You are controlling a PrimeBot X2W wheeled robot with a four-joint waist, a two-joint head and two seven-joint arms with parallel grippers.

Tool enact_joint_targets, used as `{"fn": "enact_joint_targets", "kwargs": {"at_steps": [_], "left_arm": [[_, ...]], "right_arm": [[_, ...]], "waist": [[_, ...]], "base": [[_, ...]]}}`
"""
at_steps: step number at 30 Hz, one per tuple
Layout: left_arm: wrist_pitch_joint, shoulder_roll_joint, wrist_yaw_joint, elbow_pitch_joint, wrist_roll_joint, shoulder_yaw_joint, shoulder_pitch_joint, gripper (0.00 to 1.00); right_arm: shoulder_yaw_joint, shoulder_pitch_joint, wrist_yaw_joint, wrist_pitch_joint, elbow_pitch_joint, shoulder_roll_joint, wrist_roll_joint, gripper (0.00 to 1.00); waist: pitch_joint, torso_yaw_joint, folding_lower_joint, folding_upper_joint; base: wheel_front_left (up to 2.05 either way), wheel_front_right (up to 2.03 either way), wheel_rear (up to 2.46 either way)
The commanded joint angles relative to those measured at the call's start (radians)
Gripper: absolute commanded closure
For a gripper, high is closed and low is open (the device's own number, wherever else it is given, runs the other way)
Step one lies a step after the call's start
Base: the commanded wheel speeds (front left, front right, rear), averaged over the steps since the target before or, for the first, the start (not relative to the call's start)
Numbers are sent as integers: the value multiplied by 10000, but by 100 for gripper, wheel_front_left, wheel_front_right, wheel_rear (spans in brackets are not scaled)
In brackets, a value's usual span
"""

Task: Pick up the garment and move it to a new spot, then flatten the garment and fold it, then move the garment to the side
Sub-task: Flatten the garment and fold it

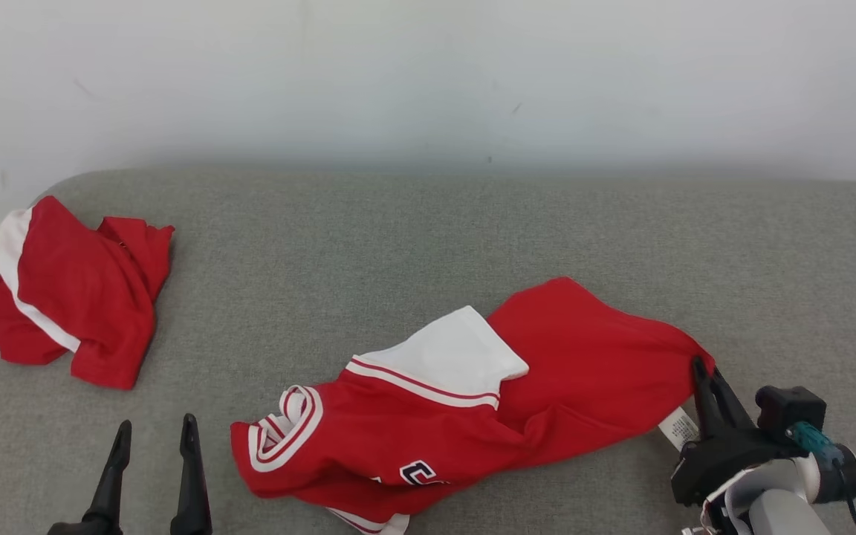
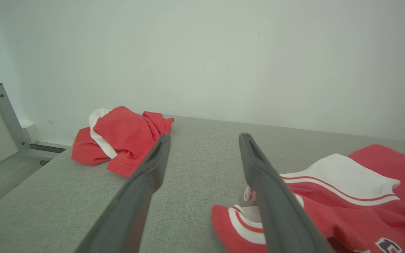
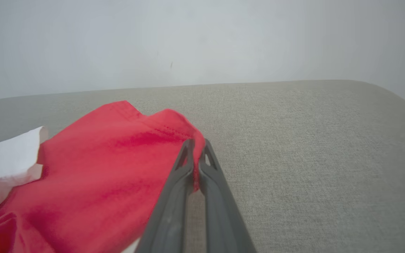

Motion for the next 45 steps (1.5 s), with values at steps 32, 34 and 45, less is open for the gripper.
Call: {"fn": "enact_joint_targets", "kwargs": {"at_steps": [32, 34, 45], "left_arm": [[-34, -33, 162, -14, -99, -188, 448, 0], [-34, -34, 163, 5, -109, -169, 433, 0], [-34, 22, 0, 330, 72, -241, -141, 0]], "right_arm": [[26, 3114, -26, -4, -4525, 919, -68, 0], [79, 3174, -24, -4, -4578, 948, -57, 0], [455, 3424, -24, -6, -4847, 1095, 94, 0]], "waist": [[-621, -607, 1, 0], [-616, -626, 1, 0], [-433, -1026, 1, 0]], "base": [[0, 0, 0], [0, 0, 0], [0, 0, 0]]}}
